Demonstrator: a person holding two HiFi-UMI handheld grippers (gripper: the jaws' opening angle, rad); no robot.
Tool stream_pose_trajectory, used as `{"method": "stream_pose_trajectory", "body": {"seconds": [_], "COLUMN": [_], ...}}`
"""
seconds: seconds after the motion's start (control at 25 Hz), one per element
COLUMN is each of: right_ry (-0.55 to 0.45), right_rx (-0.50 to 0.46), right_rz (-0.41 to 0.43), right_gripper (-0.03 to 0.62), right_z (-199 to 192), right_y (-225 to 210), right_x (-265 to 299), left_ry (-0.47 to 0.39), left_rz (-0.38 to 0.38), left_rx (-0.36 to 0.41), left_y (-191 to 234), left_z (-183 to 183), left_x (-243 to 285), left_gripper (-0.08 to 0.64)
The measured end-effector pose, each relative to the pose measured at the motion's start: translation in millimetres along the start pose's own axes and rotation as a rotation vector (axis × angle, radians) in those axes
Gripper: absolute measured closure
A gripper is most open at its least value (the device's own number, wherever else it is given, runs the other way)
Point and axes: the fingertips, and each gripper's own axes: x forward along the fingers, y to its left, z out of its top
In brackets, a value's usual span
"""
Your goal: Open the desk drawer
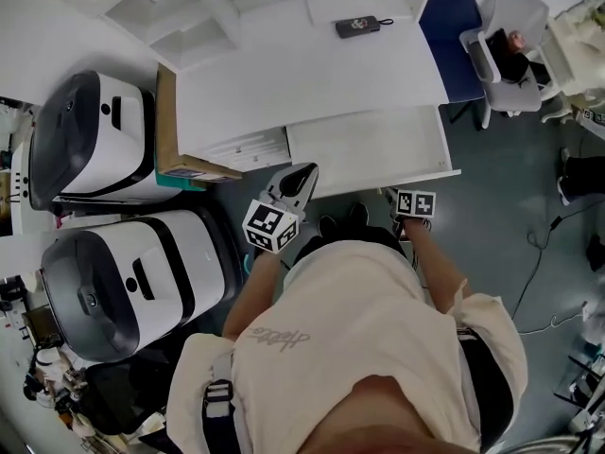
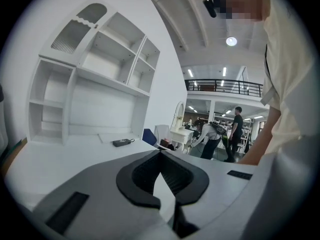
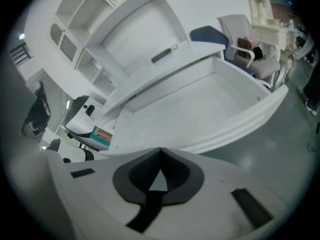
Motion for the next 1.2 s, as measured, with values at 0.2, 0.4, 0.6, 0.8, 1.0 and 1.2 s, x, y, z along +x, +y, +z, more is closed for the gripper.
{"method": "stream_pose_trajectory", "body": {"seconds": [0.2, 0.4, 0.6, 0.8, 1.0, 1.2], "right_ry": [-0.156, -0.218, -0.376, -0.494, -0.583, -0.693], "right_rx": [-0.094, -0.27, -0.391, -0.48, -0.605, -0.705], "right_rz": [0.212, 0.303, 0.322, 0.358, 0.314, 0.325], "right_gripper": [0.597, 0.598, 0.598, 0.598, 0.598, 0.598], "right_z": [42, 68, 104, 139, 166, 188], "right_y": [76, 144, 185, 206, 212, 241], "right_x": [-35, -75, -116, -155, -198, -228], "left_ry": [-0.007, -0.035, -0.062, -0.1, -0.124, -0.187], "left_rz": [-0.034, -0.023, 0.004, 0.034, 0.059, 0.048], "left_rx": [0.045, -0.003, 0.001, 0.026, 0.037, 0.036], "left_y": [10, 17, 19, 18, 14, 3], "left_z": [-5, -10, 7, 33, 63, 104], "left_x": [-6, -9, -11, -11, -11, -14], "left_gripper": [0.558, 0.558, 0.558, 0.558, 0.558, 0.558]}}
